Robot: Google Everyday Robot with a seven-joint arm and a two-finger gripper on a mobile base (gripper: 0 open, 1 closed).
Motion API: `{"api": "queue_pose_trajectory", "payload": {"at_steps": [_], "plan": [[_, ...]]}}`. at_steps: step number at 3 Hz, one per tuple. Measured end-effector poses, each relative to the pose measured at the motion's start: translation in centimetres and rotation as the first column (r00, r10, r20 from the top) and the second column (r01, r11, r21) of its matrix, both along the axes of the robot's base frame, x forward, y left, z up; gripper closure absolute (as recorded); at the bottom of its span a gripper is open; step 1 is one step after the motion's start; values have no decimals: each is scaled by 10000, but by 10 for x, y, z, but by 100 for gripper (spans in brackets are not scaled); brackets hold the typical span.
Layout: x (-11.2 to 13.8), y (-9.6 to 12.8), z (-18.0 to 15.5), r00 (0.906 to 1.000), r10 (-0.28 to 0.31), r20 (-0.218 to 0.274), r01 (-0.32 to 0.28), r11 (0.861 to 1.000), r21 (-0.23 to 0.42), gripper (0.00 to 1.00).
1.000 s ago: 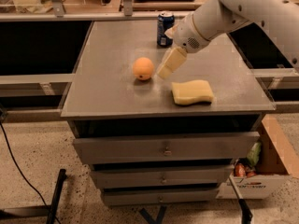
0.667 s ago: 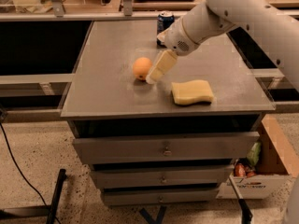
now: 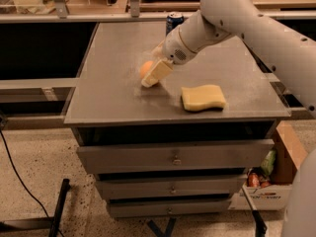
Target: Pick orange
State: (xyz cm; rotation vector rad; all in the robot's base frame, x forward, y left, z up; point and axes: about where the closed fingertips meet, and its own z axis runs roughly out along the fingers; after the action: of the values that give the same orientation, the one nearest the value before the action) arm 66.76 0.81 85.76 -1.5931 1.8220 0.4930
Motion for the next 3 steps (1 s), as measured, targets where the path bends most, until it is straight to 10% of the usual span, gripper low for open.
{"api": "queue_pose_trajectory", "payload": {"at_steps": [3], "plan": [[-2,-2,18,10000,10,39,-11,9996,297,99]]}}
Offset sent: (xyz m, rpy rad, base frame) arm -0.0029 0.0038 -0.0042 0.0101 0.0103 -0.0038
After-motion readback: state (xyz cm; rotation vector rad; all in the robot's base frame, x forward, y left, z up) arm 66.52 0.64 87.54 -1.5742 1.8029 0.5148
